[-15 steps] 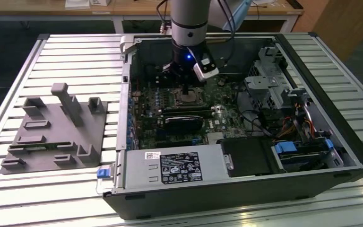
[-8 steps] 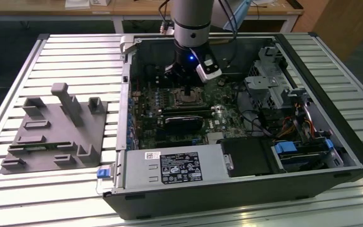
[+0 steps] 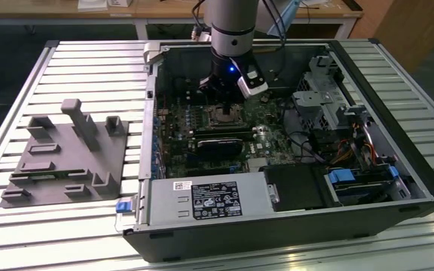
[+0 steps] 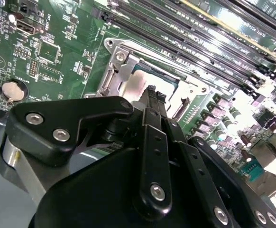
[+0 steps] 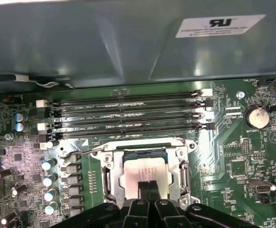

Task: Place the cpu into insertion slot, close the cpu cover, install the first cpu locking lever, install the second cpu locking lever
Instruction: 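Close the cpu cover, then install the first cpu locking lever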

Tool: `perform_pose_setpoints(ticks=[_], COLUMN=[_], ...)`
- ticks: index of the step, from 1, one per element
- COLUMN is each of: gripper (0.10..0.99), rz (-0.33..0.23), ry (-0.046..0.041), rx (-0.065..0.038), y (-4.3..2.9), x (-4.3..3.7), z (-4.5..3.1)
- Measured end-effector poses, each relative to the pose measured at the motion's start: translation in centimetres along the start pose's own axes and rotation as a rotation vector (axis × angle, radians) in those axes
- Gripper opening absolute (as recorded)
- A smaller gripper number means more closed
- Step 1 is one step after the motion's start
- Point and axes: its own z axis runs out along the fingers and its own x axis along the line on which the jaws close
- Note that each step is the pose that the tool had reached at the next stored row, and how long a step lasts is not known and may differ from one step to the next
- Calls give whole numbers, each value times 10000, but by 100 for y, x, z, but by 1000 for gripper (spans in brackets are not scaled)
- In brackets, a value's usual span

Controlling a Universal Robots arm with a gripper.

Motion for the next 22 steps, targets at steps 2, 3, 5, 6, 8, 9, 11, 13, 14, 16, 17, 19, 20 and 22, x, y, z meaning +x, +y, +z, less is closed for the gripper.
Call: perform_pose_setpoints(ticks=[2, 3, 5, 6, 8, 9, 11, 13, 14, 16, 17, 19, 20, 22], gripper=[106, 106, 106, 106, 106, 106, 106, 106, 106, 106, 106, 106, 106, 106], rz=[0, 1, 0, 0, 0, 0, 0, -1, 0, 0, 0, 0, 0, 0], ry=[2, 1, -1, 0, 0, 0, -1, 0, 0, 0, -1, 0, 0, 0], rx=[4, 3, 0, 0, 0, 1, -1, 0, 1, 0, -2, 0, 0, -1], y=[0, 1, 2, 2, 3, 4, 5, 5, 6, 6, 6, 6, 6, 6], x=[-2, -3, -4, -5, -6, -7, -8, -9, -9, -9, -10, -9, -10, -9], z=[-4, -15, -56, -78, -125, -147, -189, -225, -237, -250, -249, -251, -251, -251])
